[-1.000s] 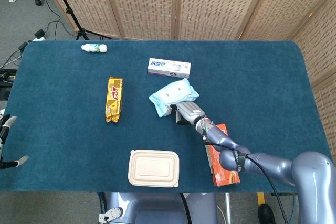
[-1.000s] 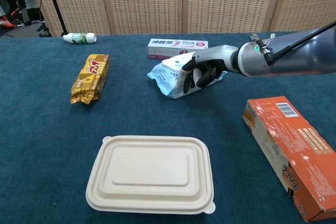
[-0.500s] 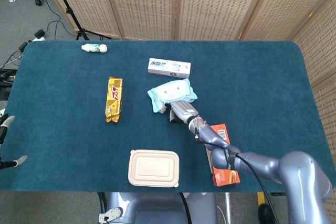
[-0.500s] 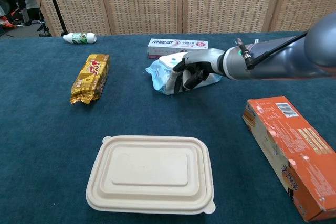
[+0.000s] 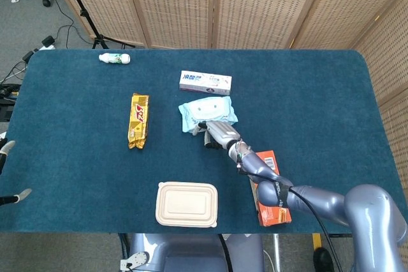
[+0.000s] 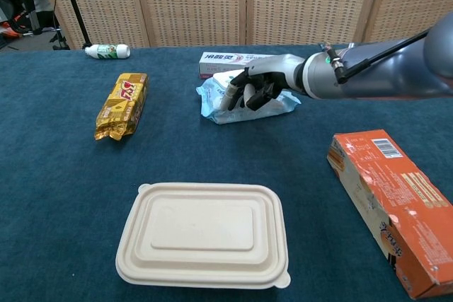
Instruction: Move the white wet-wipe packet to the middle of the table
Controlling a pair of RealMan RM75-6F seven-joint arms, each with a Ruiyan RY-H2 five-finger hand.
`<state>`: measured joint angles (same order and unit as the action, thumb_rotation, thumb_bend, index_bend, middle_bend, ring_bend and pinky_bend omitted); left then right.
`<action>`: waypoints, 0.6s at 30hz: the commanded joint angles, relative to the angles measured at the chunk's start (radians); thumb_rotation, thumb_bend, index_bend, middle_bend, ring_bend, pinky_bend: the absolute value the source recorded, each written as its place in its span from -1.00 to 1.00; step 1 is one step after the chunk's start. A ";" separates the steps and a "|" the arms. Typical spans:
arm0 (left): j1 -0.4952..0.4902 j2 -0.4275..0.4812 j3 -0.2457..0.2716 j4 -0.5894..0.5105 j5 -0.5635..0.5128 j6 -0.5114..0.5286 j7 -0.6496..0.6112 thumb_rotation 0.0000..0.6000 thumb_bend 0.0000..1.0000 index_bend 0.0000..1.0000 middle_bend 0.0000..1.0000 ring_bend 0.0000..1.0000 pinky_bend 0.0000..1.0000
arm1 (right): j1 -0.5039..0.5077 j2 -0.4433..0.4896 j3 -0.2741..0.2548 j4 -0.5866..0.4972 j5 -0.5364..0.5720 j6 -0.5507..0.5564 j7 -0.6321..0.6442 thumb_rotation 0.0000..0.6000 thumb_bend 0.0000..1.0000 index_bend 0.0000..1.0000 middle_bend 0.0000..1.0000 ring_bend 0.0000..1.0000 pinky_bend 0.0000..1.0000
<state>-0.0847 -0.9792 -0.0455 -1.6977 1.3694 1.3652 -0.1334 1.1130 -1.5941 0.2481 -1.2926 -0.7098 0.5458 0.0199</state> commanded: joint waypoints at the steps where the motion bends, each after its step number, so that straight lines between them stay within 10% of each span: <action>1: 0.001 0.000 0.000 0.000 0.001 0.002 -0.001 1.00 -1.00 -1.00 -1.00 -1.00 -1.00 | -0.027 0.081 0.009 -0.095 -0.038 0.010 0.006 1.00 1.00 -0.35 -0.55 -0.87 -0.74; 16: 0.003 -0.005 0.013 -0.001 0.040 0.015 0.007 1.00 -1.00 -1.00 -1.00 -1.00 -1.00 | -0.288 0.450 0.011 -0.384 -0.300 0.265 0.095 1.00 0.96 -0.41 -0.59 -0.87 -0.74; 18: 0.001 -0.010 0.013 0.003 0.039 0.011 0.013 1.00 -1.00 -1.00 -1.00 -1.00 -1.00 | -0.347 0.484 0.000 -0.379 -0.374 0.326 0.143 1.00 0.25 -0.64 -0.71 -0.92 -0.74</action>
<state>-0.0826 -0.9873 -0.0330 -1.6960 1.4087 1.3784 -0.1224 0.8348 -1.1543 0.2591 -1.6627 -1.0068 0.8083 0.1057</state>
